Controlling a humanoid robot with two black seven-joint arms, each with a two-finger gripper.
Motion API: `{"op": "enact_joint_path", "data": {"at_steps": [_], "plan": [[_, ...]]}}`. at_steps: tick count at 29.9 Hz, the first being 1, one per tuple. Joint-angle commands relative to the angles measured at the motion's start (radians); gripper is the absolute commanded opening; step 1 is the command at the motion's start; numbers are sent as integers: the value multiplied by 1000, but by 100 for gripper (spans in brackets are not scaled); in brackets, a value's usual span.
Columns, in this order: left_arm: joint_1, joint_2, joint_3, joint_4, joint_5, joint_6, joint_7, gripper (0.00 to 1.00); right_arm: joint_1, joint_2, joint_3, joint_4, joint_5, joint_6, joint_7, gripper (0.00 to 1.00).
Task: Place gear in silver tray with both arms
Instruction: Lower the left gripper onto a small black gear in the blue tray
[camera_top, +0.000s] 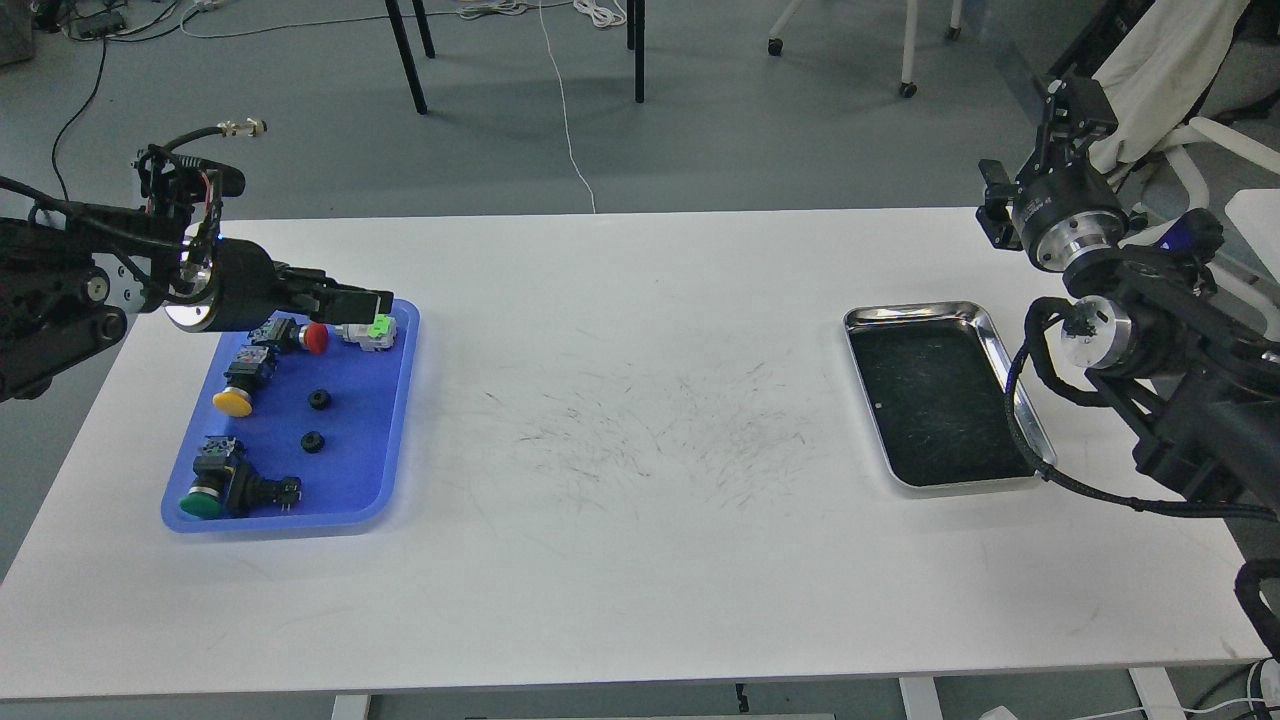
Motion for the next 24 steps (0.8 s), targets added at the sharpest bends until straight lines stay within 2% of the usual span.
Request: {"op": "enact_joint_path", "data": {"at_steps": [1, 3, 6, 8, 16, 19, 24], "plan": [[29, 3, 0, -1, 43, 11, -1, 88, 0, 0, 0, 0, -3, 1, 0, 99], [34, 3, -6, 2, 47, 11, -2, 85, -1, 0, 0, 0, -3, 1, 0, 99], [56, 3, 3, 2, 53, 17, -30, 78, -1, 0, 0, 0, -6, 1, 0, 99], [86, 2, 0, 10, 55, 18, -42, 76, 0, 0, -5, 0, -7, 1, 0, 99], [138, -8, 1, 60, 69, 75, -54, 76, 0, -1, -12, 0, -7, 0, 0, 99], [173, -11, -2, 100, 70, 83, -83, 76, 0, -1, -12, 0, -7, 1, 0, 99], [211, -20, -9, 138, 60, 119, -86, 76, 0, -1, -12, 0, -7, 0, 0, 99]]}}
